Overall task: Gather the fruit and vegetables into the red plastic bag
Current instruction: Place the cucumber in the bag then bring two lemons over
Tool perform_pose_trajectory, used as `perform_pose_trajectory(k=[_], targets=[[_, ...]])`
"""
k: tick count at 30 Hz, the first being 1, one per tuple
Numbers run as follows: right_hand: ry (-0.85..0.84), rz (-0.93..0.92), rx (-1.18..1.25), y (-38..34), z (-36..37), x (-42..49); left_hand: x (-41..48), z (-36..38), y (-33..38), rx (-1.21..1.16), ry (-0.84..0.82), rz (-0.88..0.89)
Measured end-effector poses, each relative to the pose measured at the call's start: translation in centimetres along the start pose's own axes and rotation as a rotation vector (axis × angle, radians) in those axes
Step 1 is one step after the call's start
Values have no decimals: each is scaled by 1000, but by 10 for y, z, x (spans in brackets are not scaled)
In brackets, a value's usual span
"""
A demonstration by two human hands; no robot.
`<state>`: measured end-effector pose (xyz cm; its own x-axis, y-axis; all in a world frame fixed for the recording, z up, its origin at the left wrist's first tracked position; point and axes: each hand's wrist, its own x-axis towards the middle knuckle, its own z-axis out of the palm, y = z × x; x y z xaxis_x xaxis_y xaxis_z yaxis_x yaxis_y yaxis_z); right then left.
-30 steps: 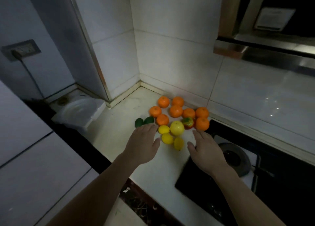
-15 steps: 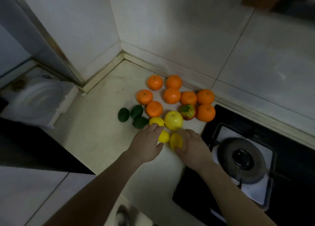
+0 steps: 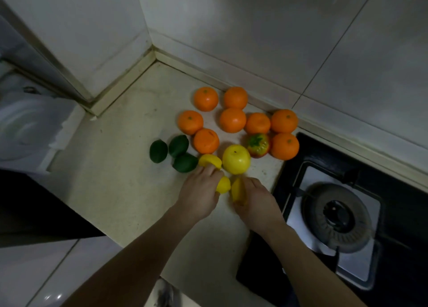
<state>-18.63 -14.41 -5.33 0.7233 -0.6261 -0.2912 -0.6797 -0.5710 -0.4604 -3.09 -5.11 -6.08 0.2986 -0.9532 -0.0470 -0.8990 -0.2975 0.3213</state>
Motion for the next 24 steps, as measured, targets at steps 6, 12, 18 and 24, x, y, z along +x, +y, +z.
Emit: perform_pose_trajectory(k=[6, 12, 18, 24], targets=[[45, -2, 1, -8, -8, -8, -6, -18, 1, -25, 35, -29], [121, -5, 0, -30, -25, -30, -22, -53, -1, -37, 93, -27], [254, 7, -25, -69, -40, -71, -57, -92, -5, -49, 160, 15], [365, -8, -46, -119, -48, -123, -106, -134, -8, -47, 254, 68]])
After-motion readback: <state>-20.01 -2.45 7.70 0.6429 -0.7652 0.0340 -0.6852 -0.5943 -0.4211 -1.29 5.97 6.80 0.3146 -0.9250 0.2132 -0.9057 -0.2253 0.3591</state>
